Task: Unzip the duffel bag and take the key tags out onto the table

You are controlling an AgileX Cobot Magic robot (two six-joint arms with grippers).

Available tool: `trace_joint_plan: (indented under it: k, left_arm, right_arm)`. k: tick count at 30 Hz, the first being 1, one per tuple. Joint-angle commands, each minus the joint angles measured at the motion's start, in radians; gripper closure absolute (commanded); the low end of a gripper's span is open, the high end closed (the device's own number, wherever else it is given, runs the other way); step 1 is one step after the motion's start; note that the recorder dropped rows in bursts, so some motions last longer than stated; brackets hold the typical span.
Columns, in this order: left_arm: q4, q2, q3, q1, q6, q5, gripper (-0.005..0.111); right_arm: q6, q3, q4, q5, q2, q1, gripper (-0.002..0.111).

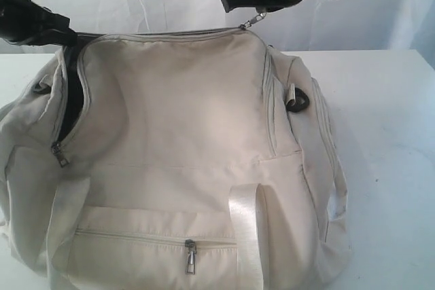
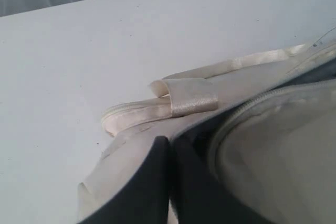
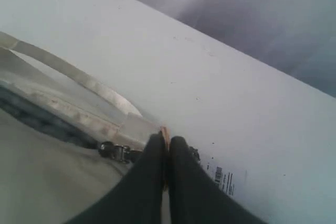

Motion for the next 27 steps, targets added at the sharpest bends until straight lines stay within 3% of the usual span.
trace_joint_plan:
  k: [1,17,23,27]
  left_arm:
    - [0.019,-0.018,-0.002,0.025,-0.011,-0.059,0.107]
    - [0.015,-0.018,-0.002,0.025,-0.016,-0.056,0.107]
    - [0.015,-0.018,-0.002,0.025,-0.016,-0.057,0.107]
    - [0.013,-0.018,-0.002,0.025,-0.016,-0.051,0.107]
  right_arm:
    - [-0.037,0.057,-0.044,0.004,-0.077,-0.023,0.108]
    - [-0.037,0.422,-0.038,-0.263,-0.39,-0.04,0.108]
    - [0.013,0.555,-0.036,-0.287,-0.418,-0.04,0.108]
    - [0.013,0.64,-0.036,-0.439,-0.416,-0.04,0.108]
